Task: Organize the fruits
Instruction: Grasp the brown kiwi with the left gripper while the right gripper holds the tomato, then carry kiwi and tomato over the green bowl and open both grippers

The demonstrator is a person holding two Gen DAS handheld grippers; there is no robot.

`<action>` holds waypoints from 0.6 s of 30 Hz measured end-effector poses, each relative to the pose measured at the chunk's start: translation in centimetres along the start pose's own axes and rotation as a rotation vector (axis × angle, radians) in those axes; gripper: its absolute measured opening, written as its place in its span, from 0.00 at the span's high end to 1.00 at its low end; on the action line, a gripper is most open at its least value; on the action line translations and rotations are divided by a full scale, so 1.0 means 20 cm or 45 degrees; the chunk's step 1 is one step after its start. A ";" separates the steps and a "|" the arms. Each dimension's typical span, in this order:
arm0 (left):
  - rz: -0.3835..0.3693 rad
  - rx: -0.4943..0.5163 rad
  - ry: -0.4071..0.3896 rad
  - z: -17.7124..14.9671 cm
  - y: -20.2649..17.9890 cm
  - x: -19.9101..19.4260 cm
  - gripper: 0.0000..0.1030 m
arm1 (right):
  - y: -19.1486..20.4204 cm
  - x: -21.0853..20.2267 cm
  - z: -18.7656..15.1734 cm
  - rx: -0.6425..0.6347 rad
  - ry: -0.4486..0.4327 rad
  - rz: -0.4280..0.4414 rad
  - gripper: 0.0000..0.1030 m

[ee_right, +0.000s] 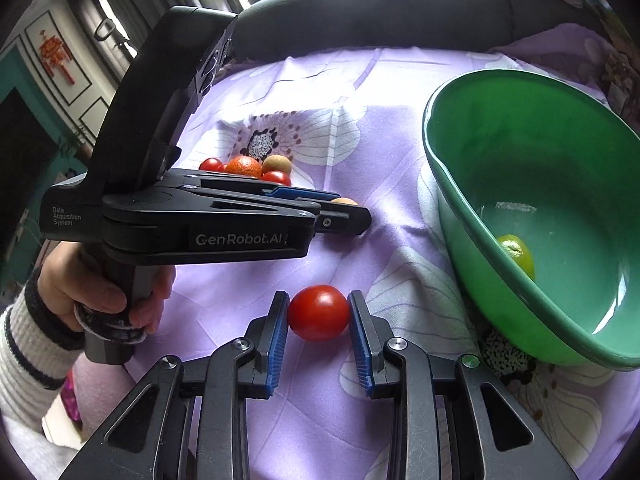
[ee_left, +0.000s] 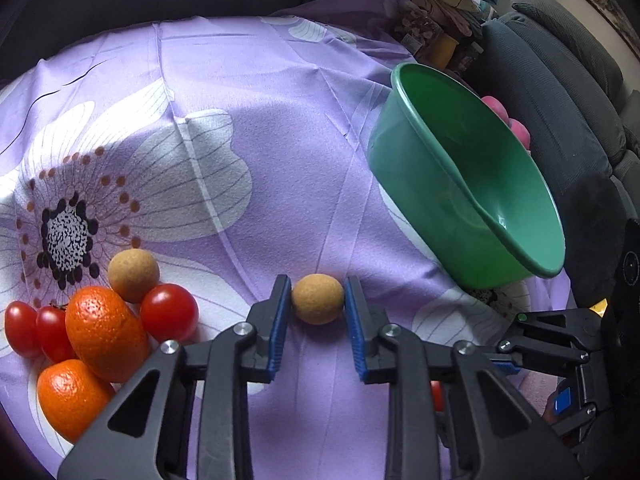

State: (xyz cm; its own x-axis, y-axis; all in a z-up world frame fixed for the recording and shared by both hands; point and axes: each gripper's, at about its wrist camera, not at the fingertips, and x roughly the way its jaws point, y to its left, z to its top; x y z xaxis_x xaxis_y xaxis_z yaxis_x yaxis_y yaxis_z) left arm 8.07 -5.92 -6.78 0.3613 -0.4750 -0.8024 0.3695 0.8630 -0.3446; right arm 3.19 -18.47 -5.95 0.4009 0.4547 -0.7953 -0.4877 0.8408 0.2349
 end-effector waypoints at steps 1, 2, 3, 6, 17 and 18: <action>-0.001 -0.004 -0.007 0.00 0.00 -0.01 0.74 | 0.00 0.00 0.00 0.002 0.000 0.000 0.70; -0.009 -0.008 -0.012 0.00 0.00 -0.02 0.74 | 0.00 0.00 0.00 0.003 0.000 -0.001 0.70; -0.014 -0.008 -0.016 -0.01 0.00 -0.03 0.74 | 0.00 0.00 0.00 0.003 -0.002 -0.002 0.70; -0.015 0.000 -0.030 -0.04 -0.01 -0.07 0.74 | 0.01 -0.01 -0.01 0.005 -0.003 -0.002 0.70; -0.029 -0.013 -0.160 -0.17 -0.08 -0.32 0.74 | 0.07 -0.10 -0.01 -0.013 -0.057 -0.001 0.70; -0.029 -0.010 -0.174 -0.18 -0.08 -0.34 0.74 | 0.07 -0.11 -0.01 -0.015 -0.066 -0.001 0.70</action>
State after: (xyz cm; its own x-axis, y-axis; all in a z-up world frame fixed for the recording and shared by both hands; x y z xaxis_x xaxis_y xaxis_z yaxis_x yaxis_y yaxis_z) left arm 1.89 -3.47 -2.44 0.4664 -0.5129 -0.7207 0.3720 0.8529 -0.3662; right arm 1.43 -18.35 -3.95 0.4408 0.4692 -0.7652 -0.4964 0.8377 0.2278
